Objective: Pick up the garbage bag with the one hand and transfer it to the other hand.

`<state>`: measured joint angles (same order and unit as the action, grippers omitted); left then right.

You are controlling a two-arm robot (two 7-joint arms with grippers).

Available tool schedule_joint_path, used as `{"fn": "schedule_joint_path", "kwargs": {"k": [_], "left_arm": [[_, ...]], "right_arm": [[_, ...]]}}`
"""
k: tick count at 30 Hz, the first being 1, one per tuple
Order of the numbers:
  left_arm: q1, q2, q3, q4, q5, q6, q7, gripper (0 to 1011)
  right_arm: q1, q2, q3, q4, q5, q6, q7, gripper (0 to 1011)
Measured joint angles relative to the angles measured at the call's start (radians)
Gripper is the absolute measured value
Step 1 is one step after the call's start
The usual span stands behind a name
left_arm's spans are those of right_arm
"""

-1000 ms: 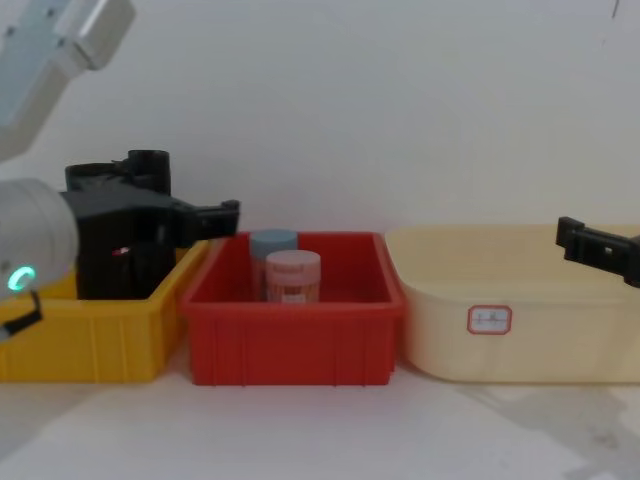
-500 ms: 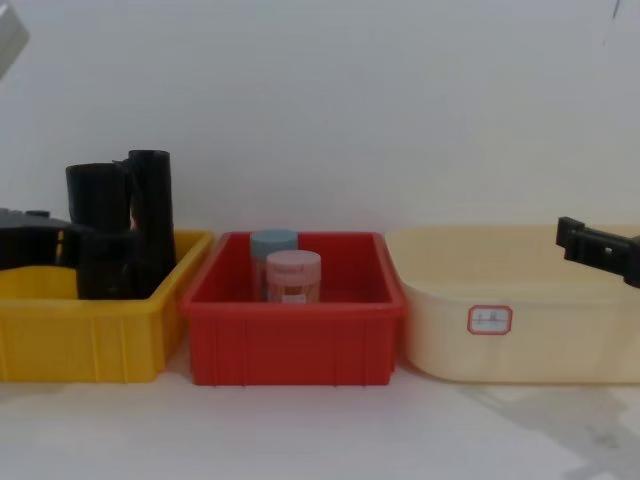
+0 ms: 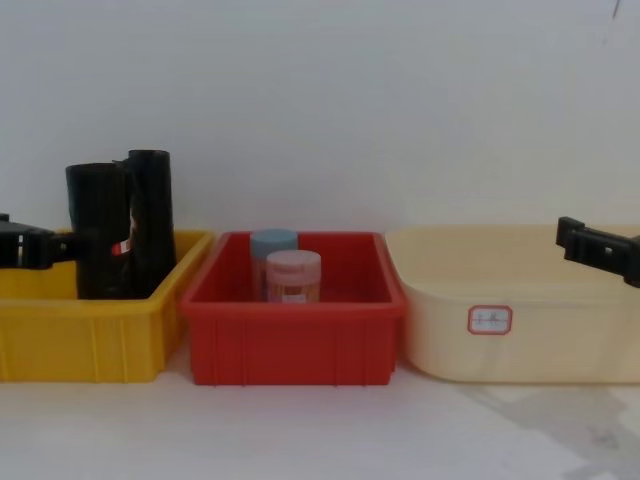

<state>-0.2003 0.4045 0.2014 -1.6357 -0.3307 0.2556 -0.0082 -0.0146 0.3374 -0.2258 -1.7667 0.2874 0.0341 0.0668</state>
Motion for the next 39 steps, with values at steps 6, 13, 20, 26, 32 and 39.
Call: {"fn": "schedule_joint_path", "kwargs": {"k": [6,13,20,26,32,39], "left_arm": [[-0.032,-0.009,-0.01,0.068,0.003,-0.051,-0.019,1001],[-0.065,-0.014,-0.016,0.136,0.005,-0.088,-0.05,1001],[-0.089,-0.013,-0.022,0.184,0.0,-0.117,-0.092,1001],[-0.1,-0.012,-0.026,0.208,-0.004,-0.131,-0.115,1001],[-0.077,0.001,-0.034,0.191,-0.004,-0.13,-0.126,1001],[-0.042,0.036,-0.049,0.173,-0.013,-0.125,-0.172,1001]], "right_arm": [[0.0,0.0,0.0,0.0,0.0,0.0,0.0,1005],[0.0,0.0,0.0,0.0,0.0,0.0,0.0,1004],[0.0,0.0,0.0,0.0,0.0,0.0,0.0,1004],[0.0,0.0,0.0,0.0,0.0,0.0,0.0,1004],[0.0,0.0,0.0,0.0,0.0,0.0,0.0,1005],[0.0,0.0,0.0,0.0,0.0,0.0,0.0,1004]]}}
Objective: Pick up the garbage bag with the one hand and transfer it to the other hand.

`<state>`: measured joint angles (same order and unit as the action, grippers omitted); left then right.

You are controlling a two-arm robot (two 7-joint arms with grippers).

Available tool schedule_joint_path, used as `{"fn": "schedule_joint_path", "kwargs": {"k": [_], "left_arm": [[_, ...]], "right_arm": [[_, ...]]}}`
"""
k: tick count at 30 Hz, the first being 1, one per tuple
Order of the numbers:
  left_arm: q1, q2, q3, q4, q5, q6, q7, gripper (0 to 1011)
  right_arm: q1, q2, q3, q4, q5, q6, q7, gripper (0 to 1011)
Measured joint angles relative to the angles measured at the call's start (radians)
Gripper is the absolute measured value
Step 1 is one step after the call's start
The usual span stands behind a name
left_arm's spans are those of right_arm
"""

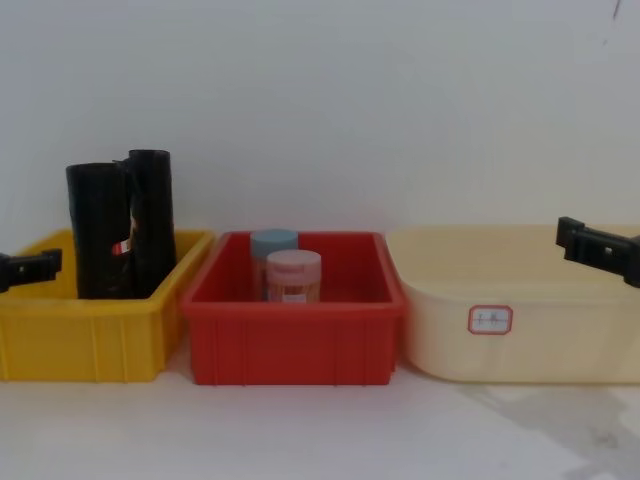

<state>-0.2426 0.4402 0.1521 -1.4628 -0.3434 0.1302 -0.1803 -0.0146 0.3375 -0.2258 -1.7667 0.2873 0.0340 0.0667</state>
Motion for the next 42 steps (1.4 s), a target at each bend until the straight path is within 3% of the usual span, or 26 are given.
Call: {"fn": "schedule_joint_path", "kwargs": {"k": [13,24,31,42], "left_arm": [[-0.016,0.032,0.004,0.039,-0.024,-0.006,-0.114,1001],[-0.055,-0.005,0.047,0.063,-0.044,-0.018,-0.17,1001],[-0.072,-0.034,0.071,0.059,-0.04,-0.026,-0.167,1001],[-0.078,-0.088,0.088,0.033,0.016,-0.032,-0.066,1001]], "right_arm": [[0.0,0.0,0.0,0.0,0.0,0.0,0.0,1004],[0.0,0.0,0.0,0.0,0.0,0.0,0.0,1004],[0.0,0.0,0.0,0.0,0.0,0.0,0.0,1004],[0.0,0.0,0.0,0.0,0.0,0.0,0.0,1004]]}}
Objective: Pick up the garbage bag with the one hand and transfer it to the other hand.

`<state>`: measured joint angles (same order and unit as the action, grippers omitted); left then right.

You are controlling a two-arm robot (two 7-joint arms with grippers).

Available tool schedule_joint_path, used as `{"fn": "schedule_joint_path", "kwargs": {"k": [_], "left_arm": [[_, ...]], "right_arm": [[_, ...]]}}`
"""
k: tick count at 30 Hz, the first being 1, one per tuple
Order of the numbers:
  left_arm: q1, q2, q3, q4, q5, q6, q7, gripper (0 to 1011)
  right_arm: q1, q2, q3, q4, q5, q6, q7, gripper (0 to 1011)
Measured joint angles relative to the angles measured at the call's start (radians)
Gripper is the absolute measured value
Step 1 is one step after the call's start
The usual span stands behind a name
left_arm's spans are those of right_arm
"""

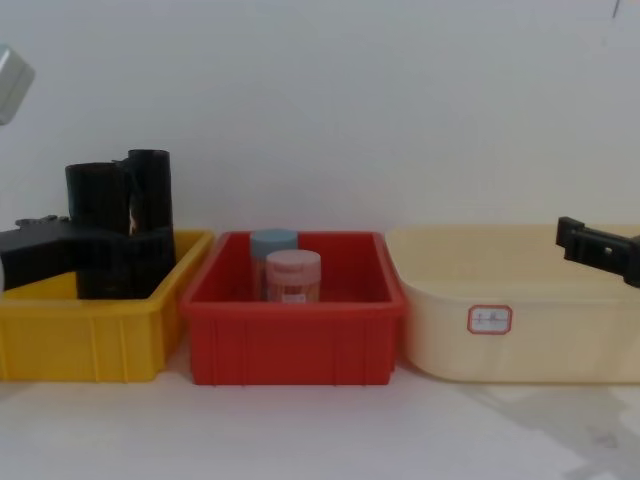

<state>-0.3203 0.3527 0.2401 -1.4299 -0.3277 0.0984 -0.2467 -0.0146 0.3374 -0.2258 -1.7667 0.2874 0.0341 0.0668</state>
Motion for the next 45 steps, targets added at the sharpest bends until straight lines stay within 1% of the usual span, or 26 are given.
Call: {"fn": "schedule_joint_path", "kwargs": {"k": [1,3,4,8,10,13,14,17,19,20,24,28,32,33,35,38,41,42,45], "left_arm": [[0.003,-0.008,0.001,-0.007,0.009,0.001,0.023,1001],[0.007,-0.017,0.002,-0.017,0.02,0.002,0.044,1001],[0.013,-0.026,0.003,-0.027,0.03,0.006,0.067,1001],[0.029,-0.048,0.009,-0.055,0.057,0.017,0.118,1001],[0.046,-0.068,0.016,-0.083,0.08,0.028,0.165,1001],[0.061,-0.084,0.023,-0.108,0.096,0.037,0.196,1001],[0.061,-0.084,0.023,-0.108,0.096,0.037,0.196,1001],[0.08,-0.102,0.034,-0.138,0.112,0.05,0.224,1001],[0.083,-0.106,0.036,-0.143,0.115,0.055,0.23,1001],[0.092,-0.116,0.039,-0.156,0.122,0.064,0.244,1001],[0.103,-0.13,0.042,-0.17,0.133,0.082,0.268,1001],[0.115,-0.152,0.042,-0.184,0.149,0.108,0.311,1001],[0.121,-0.171,0.038,-0.189,0.163,0.129,0.348,1001],[0.122,-0.179,0.034,-0.189,0.169,0.138,0.365,1001],[0.122,-0.185,0.031,-0.189,0.173,0.143,0.376,1001],[0.119,-0.199,0.022,-0.182,0.184,0.157,0.408,1001],[0.103,-0.207,0.002,-0.16,0.194,0.17,0.436,1001],[0.103,-0.207,0.002,-0.16,0.194,0.17,0.436,1001],[0.076,-0.207,-0.02,-0.127,0.2,0.177,0.45,1001]], "right_arm": [[0.0,0.0,0.0,0.0,0.0,0.0,0.0,1004],[0.0,0.0,0.0,0.0,0.0,0.0,0.0,1004],[0.0,0.0,0.0,0.0,0.0,0.0,0.0,1004],[0.0,0.0,0.0,0.0,0.0,0.0,0.0,1004],[0.0,0.0,0.0,0.0,0.0,0.0,0.0,1004],[0.0,0.0,0.0,0.0,0.0,0.0,0.0,1004],[0.0,0.0,0.0,0.0,0.0,0.0,0.0,1004],[0.0,0.0,0.0,0.0,0.0,0.0,0.0,1004],[0.0,0.0,0.0,0.0,0.0,0.0,0.0,1004],[0.0,0.0,0.0,0.0,0.0,0.0,0.0,1004],[0.0,0.0,0.0,0.0,0.0,0.0,0.0,1004],[0.0,0.0,0.0,0.0,0.0,0.0,0.0,1004],[0.0,0.0,0.0,0.0,0.0,0.0,0.0,1004],[0.0,0.0,0.0,0.0,0.0,0.0,0.0,1004],[0.0,0.0,0.0,0.0,0.0,0.0,0.0,1005],[0.0,0.0,0.0,0.0,0.0,0.0,0.0,1004],[0.0,0.0,0.0,0.0,0.0,0.0,0.0,1004],[0.0,0.0,0.0,0.0,0.0,0.0,0.0,1004],[0.0,0.0,0.0,0.0,0.0,0.0,0.0,1004]]}}
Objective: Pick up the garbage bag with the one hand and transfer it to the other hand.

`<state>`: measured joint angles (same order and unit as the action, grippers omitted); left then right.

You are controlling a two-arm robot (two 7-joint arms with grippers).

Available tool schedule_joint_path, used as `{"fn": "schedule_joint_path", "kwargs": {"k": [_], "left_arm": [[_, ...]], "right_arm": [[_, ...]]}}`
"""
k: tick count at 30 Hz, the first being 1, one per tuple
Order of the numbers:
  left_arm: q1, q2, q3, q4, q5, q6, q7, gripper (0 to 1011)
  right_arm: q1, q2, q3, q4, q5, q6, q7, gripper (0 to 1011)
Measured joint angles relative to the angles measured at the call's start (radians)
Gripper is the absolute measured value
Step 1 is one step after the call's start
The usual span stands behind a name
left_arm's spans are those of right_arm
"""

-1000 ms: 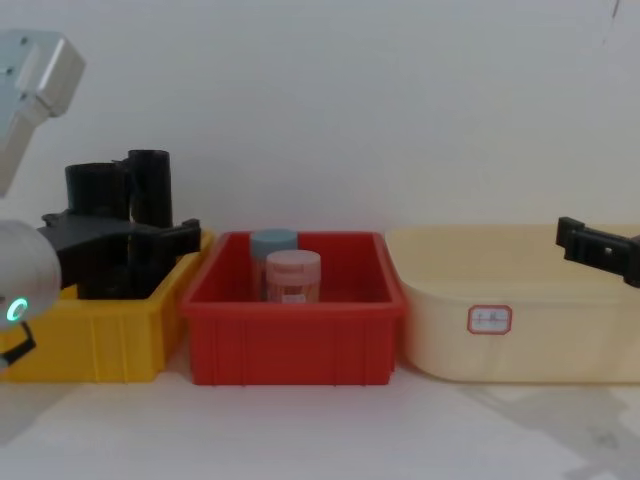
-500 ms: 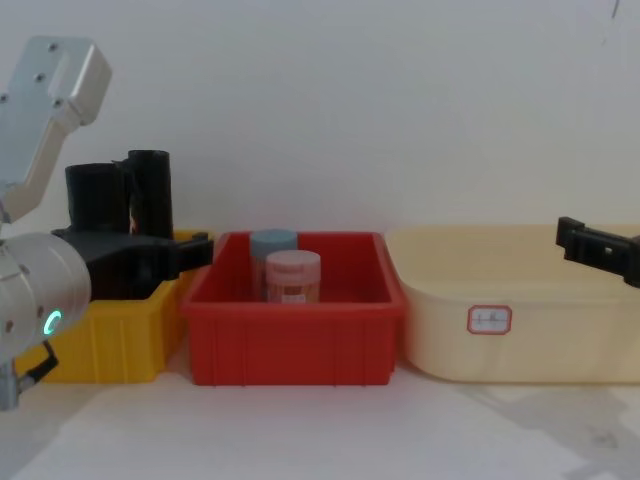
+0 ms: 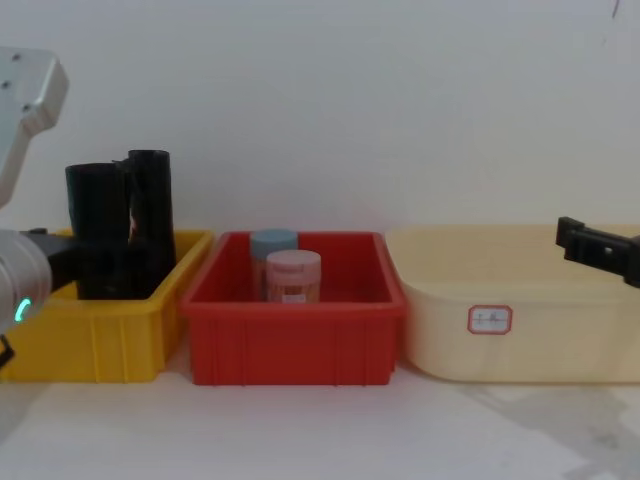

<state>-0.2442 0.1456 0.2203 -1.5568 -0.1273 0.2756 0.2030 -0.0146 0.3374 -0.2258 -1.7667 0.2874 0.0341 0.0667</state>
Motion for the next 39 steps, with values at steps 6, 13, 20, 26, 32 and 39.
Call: {"fn": "schedule_joint_path", "kwargs": {"k": [6,13,20,26,32,39], "left_arm": [[-0.041,0.006,-0.024,0.05,0.005,0.002,0.005,1001],[-0.089,0.02,-0.045,0.113,0.004,-0.006,-0.023,1001],[-0.121,0.039,-0.053,0.155,-0.013,-0.022,-0.088,1001],[-0.14,0.054,-0.056,0.182,-0.035,-0.036,-0.158,1001],[-0.157,0.069,-0.065,0.216,-0.072,-0.049,-0.243,1001],[-0.17,0.078,-0.082,0.258,-0.111,-0.052,-0.316,1001]], "right_arm": [[0.0,0.0,0.0,0.0,0.0,0.0,0.0,1004],[0.0,0.0,0.0,0.0,0.0,0.0,0.0,1004],[0.0,0.0,0.0,0.0,0.0,0.0,0.0,1004],[0.0,0.0,0.0,0.0,0.0,0.0,0.0,1004],[0.0,0.0,0.0,0.0,0.0,0.0,0.0,1004],[0.0,0.0,0.0,0.0,0.0,0.0,0.0,1004]]}}
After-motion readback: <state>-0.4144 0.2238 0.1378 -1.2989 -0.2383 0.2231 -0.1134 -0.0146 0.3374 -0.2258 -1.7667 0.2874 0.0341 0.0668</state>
